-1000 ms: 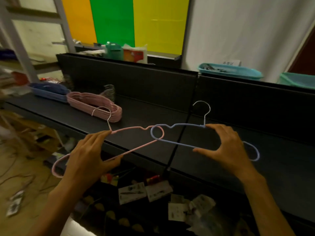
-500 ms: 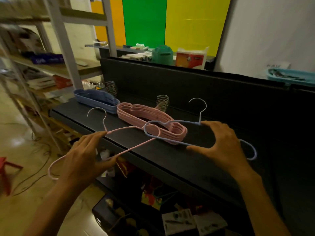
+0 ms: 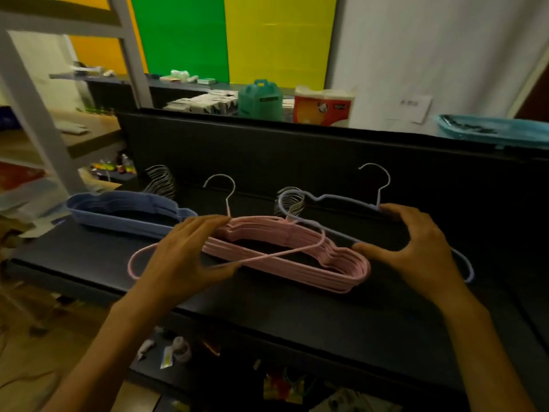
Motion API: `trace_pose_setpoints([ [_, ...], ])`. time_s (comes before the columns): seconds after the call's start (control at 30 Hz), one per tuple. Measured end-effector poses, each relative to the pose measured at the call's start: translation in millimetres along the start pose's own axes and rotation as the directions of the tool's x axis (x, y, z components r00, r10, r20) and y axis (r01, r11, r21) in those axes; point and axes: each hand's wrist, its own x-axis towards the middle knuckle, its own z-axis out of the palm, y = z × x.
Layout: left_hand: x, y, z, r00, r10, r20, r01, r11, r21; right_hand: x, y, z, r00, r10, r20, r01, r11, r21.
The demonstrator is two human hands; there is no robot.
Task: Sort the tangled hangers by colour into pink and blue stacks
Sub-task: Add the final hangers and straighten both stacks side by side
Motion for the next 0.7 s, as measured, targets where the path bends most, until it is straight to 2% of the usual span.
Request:
trace_pose_setpoints([
  [0.23, 55, -8, 25, 0.957, 0.231, 0.175, -0.206, 0.967, -0.148, -22, 4, -17, 0.967, 0.228, -0.114, -0.228, 0.974, 0.007],
  [0.47, 80, -12, 38, 0.874, 0.397, 0.281, -0.326, 0.907, -0.267, -50, -8, -22, 0.925, 0.334, -0.182, -0.340, 0.941, 0.001],
  [0.7, 86, -16, 44, 0.863, 0.393, 0.319, -0.302, 0.906, -0.297, -65, -17, -26, 0.911, 0.350, -0.218, -0.366, 0.930, -0.033],
])
